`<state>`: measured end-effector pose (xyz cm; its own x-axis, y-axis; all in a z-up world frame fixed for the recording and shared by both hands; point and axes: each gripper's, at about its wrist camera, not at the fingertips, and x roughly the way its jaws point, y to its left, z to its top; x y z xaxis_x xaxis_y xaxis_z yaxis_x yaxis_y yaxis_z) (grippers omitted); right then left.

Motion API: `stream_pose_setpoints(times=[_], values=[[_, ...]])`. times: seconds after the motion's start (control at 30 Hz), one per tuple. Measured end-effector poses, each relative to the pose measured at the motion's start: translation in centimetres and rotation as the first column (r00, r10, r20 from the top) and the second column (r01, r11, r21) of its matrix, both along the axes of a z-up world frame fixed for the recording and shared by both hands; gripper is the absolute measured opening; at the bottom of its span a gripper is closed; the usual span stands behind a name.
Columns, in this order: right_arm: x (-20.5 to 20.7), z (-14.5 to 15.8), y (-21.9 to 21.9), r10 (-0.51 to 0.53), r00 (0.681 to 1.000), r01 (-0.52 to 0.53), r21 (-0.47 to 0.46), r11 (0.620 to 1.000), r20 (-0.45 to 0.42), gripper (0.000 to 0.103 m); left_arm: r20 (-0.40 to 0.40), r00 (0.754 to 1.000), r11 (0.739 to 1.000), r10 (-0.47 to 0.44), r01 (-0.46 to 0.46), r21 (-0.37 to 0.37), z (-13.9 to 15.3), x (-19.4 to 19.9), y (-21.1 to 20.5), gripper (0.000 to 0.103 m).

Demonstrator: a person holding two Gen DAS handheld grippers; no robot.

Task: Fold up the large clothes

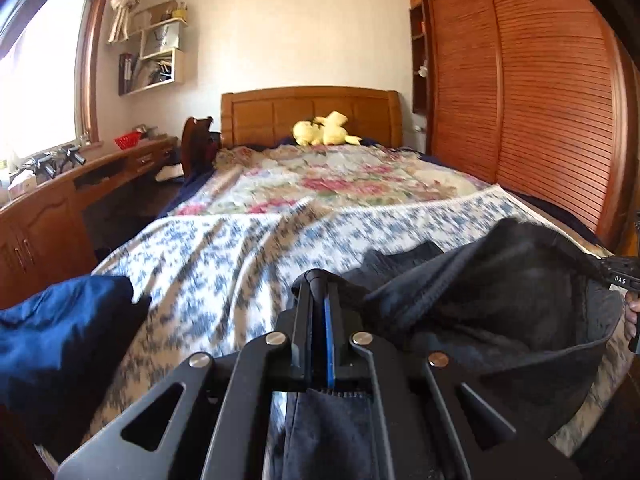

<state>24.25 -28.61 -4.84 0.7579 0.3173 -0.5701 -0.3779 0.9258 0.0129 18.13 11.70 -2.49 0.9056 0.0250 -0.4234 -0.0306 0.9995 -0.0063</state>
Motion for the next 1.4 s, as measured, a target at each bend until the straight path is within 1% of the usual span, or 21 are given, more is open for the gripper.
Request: stream_pose_setpoints(times=[0.03,0.13,0.27,0.33,0.43,0.5,0.57,0.67,0.8,0.9,0.97,1.0,1.07,1.1,1.13,1.17,1.2,1.23,1.27,1.3,1.4], values=[[1.1,0.3,0.1,-0.004,1.0,0.004,-0.005,1.0,0.011,0.006,0.009,1.0,1.0,0.005,-0.005,-0.009,0.3,1.0,0.2,0.003],[5.6,1.1,0.8,-0.012,0.999,0.013,-0.015,1.0,0.033,0.006,0.025,0.999,0.999,-0.02,0.021,-0.047,0.9,3.7,0.4,0.003],[10.4,1.7,1.5,-0.055,0.997,0.056,-0.008,0.998,0.053,0.006,0.062,0.998,0.999,-0.008,0.01,-0.038,1.2,6.5,-0.1,0.003],[12.5,1.9,1.6,-0.083,0.994,0.084,-0.008,0.996,0.078,0.006,0.068,0.998,0.999,-0.018,0.022,-0.048,1.1,7.6,-0.1,0.004],[15.3,2.0,1.3,-0.118,0.99,0.118,0.005,0.993,0.076,0.006,0.065,0.998,0.998,-0.025,0.029,-0.057,0.3,9.1,0.4,0.004],[16.8,1.8,1.3,-0.132,0.988,0.133,-0.01,0.991,0.081,0.006,0.053,0.998,0.997,-0.027,0.031,-0.075,-0.2,9.8,0.8,0.004],[17.9,1.3,1.7,-0.141,0.987,0.144,-0.039,0.989,0.083,0.006,0.033,0.999,0.995,-0.033,0.036,-0.093,-0.7,10.6,1.0,0.005],[19.4,-0.2,2.3,-0.146,0.988,0.15,-0.07,0.986,0.059,0.006,0.004,0.999,0.995,-0.042,0.042,-0.091,-1.3,11.5,0.8,0.006],[20.4,-2.4,2.8,-0.158,0.987,0.16,-0.099,0.982,0.02,0.006,-0.035,0.998,0.995,-0.055,0.052,-0.08,-2.2,12.4,0.2,0.007],[20.5,-3.2,3.1,-0.166,0.986,0.165,-0.107,0.98,0.005,0.006,-0.048,0.998,0.997,-0.045,0.042,-0.061,-2.5,12.5,0.0,0.008],[20.6,-3.4,3.4,-0.165,0.986,0.163,-0.118,0.979,-0.006,0.007,-0.054,0.996,0.995,-0.065,0.06,-0.075,-2.5,12.4,0.0,0.009],[20.6,-3.4,3.5,-0.164,0.986,0.161,-0.121,0.979,-0.01,0.01,-0.057,0.995,0.994,-0.076,0.071,-0.082,-2.4,12.3,0.0,0.012],[20.3,-3.1,3.6,-0.162,0.987,0.158,-0.124,0.98,-0.018,0.013,-0.057,0.994,0.993,-0.091,0.086,-0.083,-2.4,12.1,-0.2,0.015],[20.2,-2.9,3.7,-0.157,0.987,0.153,-0.126,0.98,-0.022,0.018,-0.058,0.994,0.992,-0.096,0.091,-0.084,-2.4,12.1,-0.3,0.018],[20.0,-2.7,3.8,-0.151,0.988,0.146,-0.127,0.981,-0.025,0.024,-0.06,0.993,0.991,-0.103,0.097,-0.092,-2.4,12.0,-0.4,0.021],[19.7,-2.4,3.8,-0.14,0.99,0.135,-0.125,0.983,-0.031,0.028,-0.064,0.992,0.989,-0.113,0.105,-0.107,-2.5,12.0,-0.5,0.021],[19.6,-2.3,3.9,-0.13,0.991,0.125,-0.121,0.985,-0.037,0.039,-0.066,0.99,0.987,-0.121,0.113,-0.116,-2.5,12.0,-0.7,0.021],[19.1,-1.9,3.8,-0.131,0.991,0.127,-0.126,0.984,-0.023,0.051,-0.067,0.99,0.987,-0.126,0.118,-0.114,-2.6,12.0,-1.0,0.022],[18.7,-1.6,3.8,-0.139,0.99,0.138,-0.133,0.981,-0.003,0.057,-0.068,0.99,0.987,-0.127,0.12,-0.103,-2.6,12.0,-1.4,0.022],[18.2,-1.2,3.7,-0.144,0.989,0.145,-0.135,0.98,0.017,0.061,-0.068,0.989,0.988,-0.131,0.124,-0.096,-2.6,11.9,-1.8,0.022],[17.0,0.0,2.8,-0.146,0.989,0.149,-0.112,0.983,0.029,0.064,-0.064,0.986,0.983,-0.155,0.148,-0.108,-2.6,11.7,-2.4,0.022]])
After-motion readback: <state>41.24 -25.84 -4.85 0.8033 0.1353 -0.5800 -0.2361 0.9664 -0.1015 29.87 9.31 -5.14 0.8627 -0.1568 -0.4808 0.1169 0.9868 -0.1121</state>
